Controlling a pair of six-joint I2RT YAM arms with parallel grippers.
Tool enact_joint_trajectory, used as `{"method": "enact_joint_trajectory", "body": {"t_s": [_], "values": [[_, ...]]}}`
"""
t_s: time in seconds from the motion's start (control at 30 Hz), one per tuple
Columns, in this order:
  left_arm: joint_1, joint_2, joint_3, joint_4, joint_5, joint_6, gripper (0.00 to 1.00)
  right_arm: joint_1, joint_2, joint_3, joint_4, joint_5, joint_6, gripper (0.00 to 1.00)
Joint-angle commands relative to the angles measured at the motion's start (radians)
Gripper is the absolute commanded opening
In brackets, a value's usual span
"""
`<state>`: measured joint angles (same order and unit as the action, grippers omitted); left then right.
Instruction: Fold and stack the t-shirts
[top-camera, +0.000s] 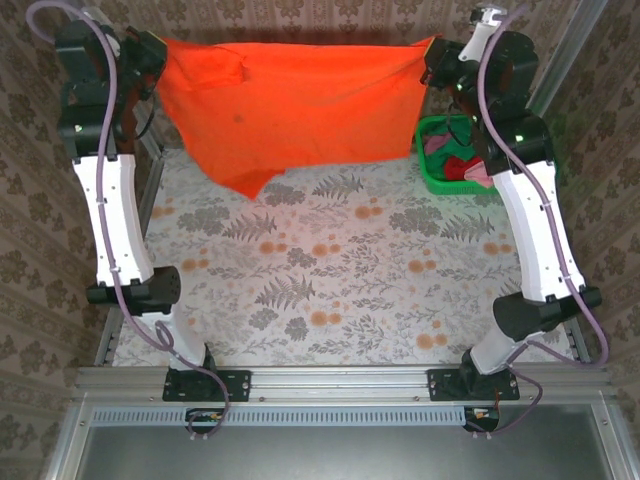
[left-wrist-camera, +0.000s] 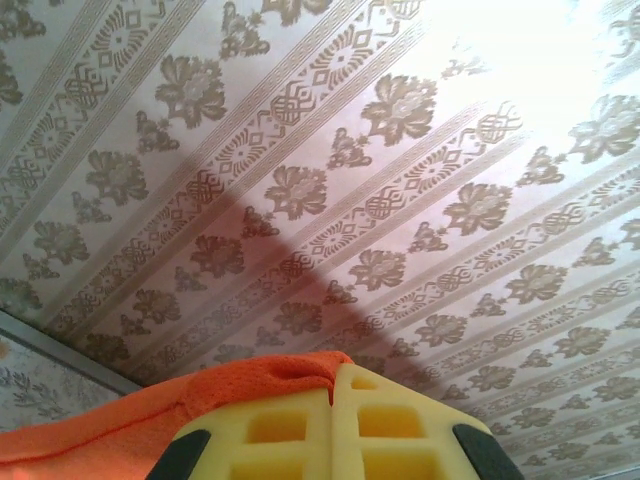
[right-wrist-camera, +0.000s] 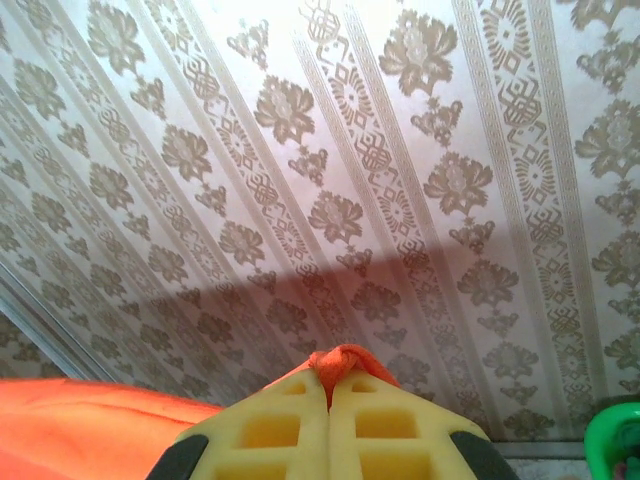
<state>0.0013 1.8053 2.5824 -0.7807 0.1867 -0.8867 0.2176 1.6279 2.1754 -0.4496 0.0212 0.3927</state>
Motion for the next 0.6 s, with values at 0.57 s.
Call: {"method": "enact_joint_trajectory", "body": {"t_s": [0.57], "values": [[0.026, -0.626, -1.741, 0.196, 0.063, -0.058, 0.00, -0.025, -0.564, -1.453, 0.052, 0.123, 0.405, 0.00]]}}
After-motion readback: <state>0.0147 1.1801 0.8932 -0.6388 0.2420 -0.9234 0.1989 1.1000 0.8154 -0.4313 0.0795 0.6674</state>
